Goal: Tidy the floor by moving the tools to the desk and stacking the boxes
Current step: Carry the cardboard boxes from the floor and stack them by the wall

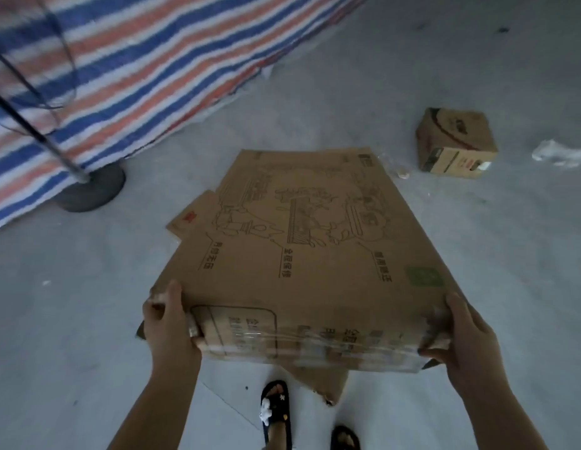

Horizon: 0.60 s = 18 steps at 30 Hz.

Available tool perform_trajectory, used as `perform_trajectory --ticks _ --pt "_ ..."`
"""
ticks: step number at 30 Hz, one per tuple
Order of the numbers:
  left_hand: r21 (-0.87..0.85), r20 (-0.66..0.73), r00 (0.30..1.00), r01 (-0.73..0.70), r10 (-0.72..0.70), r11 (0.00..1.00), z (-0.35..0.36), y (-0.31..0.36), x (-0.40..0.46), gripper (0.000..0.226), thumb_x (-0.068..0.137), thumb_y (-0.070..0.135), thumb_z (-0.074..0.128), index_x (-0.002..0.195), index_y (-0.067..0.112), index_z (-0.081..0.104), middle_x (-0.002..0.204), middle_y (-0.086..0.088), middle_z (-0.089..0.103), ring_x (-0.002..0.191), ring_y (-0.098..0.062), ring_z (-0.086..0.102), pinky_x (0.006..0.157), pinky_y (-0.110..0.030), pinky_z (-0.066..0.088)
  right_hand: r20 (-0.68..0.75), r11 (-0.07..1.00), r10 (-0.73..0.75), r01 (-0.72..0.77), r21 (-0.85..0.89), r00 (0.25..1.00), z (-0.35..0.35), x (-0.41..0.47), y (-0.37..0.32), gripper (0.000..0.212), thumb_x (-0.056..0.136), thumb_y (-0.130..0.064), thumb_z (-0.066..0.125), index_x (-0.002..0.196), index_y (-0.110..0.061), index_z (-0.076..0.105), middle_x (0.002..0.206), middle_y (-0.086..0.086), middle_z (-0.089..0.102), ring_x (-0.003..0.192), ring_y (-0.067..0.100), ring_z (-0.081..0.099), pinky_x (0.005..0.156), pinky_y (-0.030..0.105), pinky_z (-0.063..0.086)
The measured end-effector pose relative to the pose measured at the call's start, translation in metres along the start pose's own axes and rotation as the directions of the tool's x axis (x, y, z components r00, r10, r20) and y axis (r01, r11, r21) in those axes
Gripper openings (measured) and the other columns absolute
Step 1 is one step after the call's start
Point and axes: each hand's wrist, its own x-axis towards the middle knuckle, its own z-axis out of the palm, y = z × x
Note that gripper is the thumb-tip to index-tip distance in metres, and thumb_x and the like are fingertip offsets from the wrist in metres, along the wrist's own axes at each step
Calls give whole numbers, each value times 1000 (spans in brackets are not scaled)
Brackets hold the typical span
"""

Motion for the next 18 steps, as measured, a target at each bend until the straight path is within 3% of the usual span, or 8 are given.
perform_trajectory --ticks 5,8,12,15,18 --pt "-209 -234 971 -107 57 972 -81 6 -59 27 89 38 56 113 27 52 113 4 58 108 -18 57 86 -42 50 250 989 -88 114 -92 964 16 -35 -17 18 93 -37 54 92 -21 63 84 5 61 73 28 58 42 32 54" --pt "-281 -363 930 -171 60 944 -136 0 -100 25 90 38 55 112 27 51 118 0 57 106 -19 56 85 -46 50 401 980 -110 167 -109 909 26 -67 -20 18 94 -36 53 85 -23 62 81 8 60 69 27 57 43 31 54" --pt "-323 -523 850 -256 53 911 -208 -8 -147 39 90 38 53 123 18 48 113 -1 53 104 -20 54 74 -42 49 583 957 -108 244 -160 806 47 -118 -14 16 95 -34 51 86 -25 60 76 3 58 64 22 57 44 31 54" --pt "-368 -635 772 -318 13 874 -265 -15 -177 31 91 37 52 116 18 48 112 -1 53 104 -21 54 78 -46 49 688 942 -64 270 -197 723 68 -165 -2 18 95 -37 51 85 -25 60 74 4 59 60 23 56 43 30 50" --pt "-384 -724 689 -371 -27 846 -320 -27 -207 24 93 37 51 109 19 45 109 -1 53 101 -21 52 78 -48 48 769 927 -12 295 -231 640 91 -215 17 24 95 -38 51 94 -16 61 73 10 57 58 26 54 55 36 47"
